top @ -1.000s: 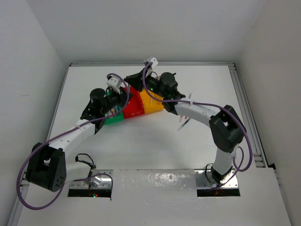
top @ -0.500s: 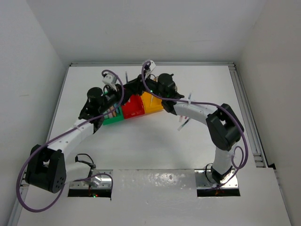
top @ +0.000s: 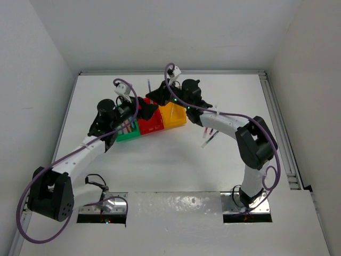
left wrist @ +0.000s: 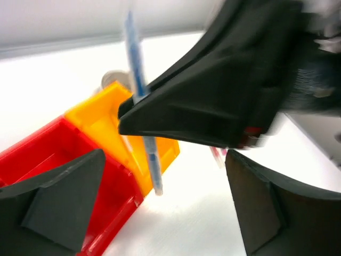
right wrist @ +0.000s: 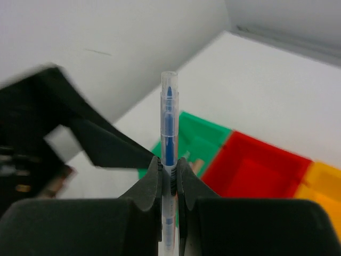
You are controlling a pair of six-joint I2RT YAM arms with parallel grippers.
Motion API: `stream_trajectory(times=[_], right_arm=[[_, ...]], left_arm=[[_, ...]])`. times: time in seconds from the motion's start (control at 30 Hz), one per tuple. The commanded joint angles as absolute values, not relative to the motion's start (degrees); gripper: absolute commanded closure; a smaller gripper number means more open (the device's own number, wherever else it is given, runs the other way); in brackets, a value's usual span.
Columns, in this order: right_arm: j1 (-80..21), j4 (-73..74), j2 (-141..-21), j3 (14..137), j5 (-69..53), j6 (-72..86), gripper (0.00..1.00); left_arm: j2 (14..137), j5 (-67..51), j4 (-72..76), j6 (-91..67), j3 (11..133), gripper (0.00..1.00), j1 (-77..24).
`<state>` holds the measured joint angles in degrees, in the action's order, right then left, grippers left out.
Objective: Sort the stationery into containers
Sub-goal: Place the pen in the storage box.
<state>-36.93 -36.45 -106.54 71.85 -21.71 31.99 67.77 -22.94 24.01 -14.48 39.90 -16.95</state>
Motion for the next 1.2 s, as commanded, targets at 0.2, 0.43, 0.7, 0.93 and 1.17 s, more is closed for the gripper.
stream_trajectory(times=[0.2,0.43,0.7,0.93,1.17], right_arm=[[-30.15,-2.22,-109.85,86.91,-5.64,26.28,1.0],[-30.05,0.7,-117.15,91.66,2.63,26.81,1.0],[-32.17,0.44,-120.23,90.18,9.84,26.45,1.0],[-32.52,-0.18,-124.8,91.66,9.58,28.47,1.0],[-32.6,2.19,-128.41,94.74,9.84,28.39,1.0]], left_arm=[[59.68,-20.49,23.39,-8.44,41.57,0.0,-14.94],[58.54,-16.44,21.45,-6.95,40.52,0.0,-14.5],[58.71,-14.06,20.74,-5.1,40.43,0.0,-14.5],[58.89,-13.27,21.27,-4.66,40.08,0.0,-14.5],[59.06,-11.69,23.2,-3.78,39.99,0.0,-14.5]])
